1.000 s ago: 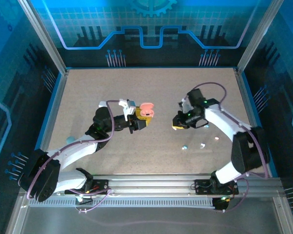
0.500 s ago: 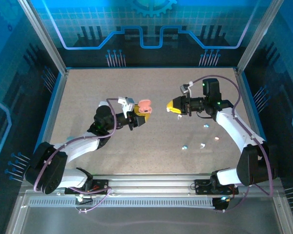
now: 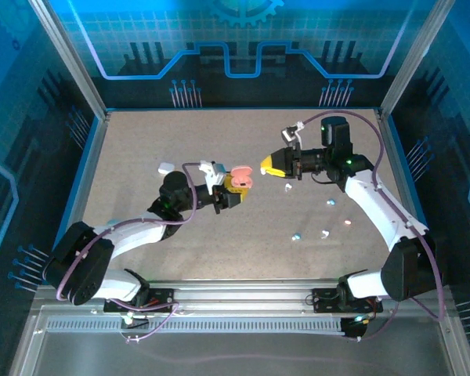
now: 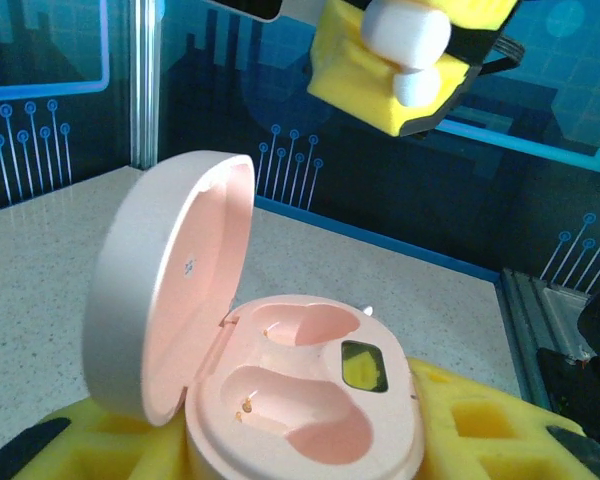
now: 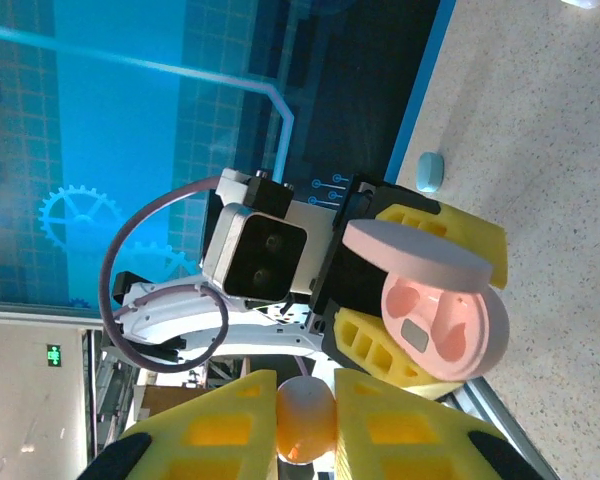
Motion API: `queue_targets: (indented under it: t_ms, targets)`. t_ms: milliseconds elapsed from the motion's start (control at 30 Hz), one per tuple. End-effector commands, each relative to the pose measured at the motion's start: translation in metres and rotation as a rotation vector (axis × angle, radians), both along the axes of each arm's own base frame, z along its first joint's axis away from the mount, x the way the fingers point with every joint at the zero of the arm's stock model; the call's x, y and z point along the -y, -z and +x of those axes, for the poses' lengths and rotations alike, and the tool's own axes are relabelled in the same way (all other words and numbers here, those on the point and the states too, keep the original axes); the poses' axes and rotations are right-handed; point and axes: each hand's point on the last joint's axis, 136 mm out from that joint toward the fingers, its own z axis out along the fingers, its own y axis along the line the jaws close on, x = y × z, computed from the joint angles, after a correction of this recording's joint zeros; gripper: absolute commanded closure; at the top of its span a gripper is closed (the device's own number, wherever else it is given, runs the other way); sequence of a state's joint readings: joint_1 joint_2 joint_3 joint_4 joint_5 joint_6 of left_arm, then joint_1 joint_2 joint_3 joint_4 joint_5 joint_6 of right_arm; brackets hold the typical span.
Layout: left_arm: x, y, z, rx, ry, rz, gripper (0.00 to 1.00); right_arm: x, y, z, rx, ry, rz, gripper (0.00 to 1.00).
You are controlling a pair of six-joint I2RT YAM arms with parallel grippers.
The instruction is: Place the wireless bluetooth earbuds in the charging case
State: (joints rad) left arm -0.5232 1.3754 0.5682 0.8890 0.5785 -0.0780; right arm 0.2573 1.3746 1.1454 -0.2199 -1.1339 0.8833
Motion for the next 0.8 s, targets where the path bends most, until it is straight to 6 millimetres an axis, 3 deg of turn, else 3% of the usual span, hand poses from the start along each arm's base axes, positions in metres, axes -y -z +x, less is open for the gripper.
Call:
queue_targets:
  t_ms: [0, 767]
  targets:
    - [0.006, -0.026, 0.004, 0.106, -0.007, -0.03, 0.6, -0.003, -0.011, -0.007, 0.033, -0.018, 0.003, 0.81]
    - [0.021, -0.036, -0.003, 0.105, 0.06, -0.059, 0.6, -0.019, 0.01, -0.009, 0.147, 0.027, -0.159, 0.82]
